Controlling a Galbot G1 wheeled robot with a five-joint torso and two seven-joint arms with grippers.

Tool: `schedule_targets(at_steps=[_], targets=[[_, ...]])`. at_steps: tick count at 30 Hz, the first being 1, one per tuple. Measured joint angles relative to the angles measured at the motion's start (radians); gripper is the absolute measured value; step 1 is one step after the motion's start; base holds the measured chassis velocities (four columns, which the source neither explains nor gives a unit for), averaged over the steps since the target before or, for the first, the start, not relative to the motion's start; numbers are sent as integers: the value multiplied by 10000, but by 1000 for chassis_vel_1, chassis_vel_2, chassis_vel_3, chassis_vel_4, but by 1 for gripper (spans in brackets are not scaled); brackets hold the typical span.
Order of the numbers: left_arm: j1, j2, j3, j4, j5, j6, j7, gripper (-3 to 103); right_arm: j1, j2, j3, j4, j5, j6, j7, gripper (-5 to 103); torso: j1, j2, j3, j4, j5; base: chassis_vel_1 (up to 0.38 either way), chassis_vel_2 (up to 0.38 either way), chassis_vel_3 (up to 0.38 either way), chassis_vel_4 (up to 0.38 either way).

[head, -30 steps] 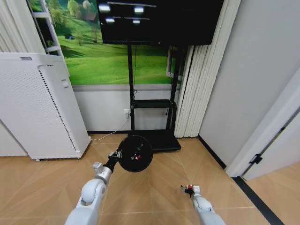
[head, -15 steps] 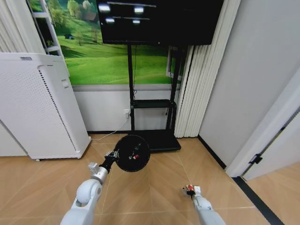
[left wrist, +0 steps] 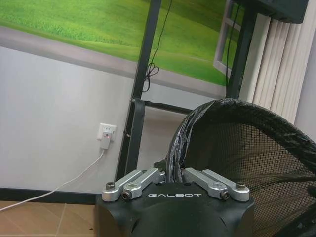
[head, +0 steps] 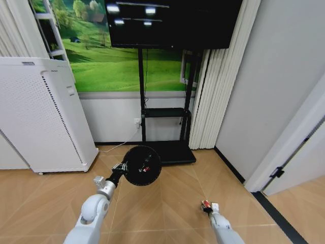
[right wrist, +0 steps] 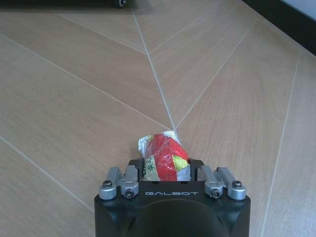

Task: Pick up the trash bin and place the garbage on the floor into it.

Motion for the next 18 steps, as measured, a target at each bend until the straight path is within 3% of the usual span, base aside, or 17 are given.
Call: schedule_targets(at_steps=[2, 6, 13, 18], targets=[[22, 2, -91, 44, -21, -5, 22, 3, -35, 3, 5, 57, 0, 35, 33, 41, 0, 0, 0, 1, 0, 0, 0, 0, 0], [35, 3, -236, 143, -29, -26, 31, 3, -365, -8, 57, 738, 104, 28, 251, 31, 0, -1, 0, 1, 3, 0, 0, 0, 0], [-392, -213, -571, 882, 23, -20, -121, 3, -1330, -386, 627, 3179, 1343, -321, 645, 30, 0, -1, 0, 1, 1, 0, 0, 0, 0], [-1185, -451, -348, 2120, -118, 119, -268, 3, -2724, -865, 1993, 6524, 2718, -744, 773, 30, 0, -1, 0, -1, -4, 0, 0, 0, 0]])
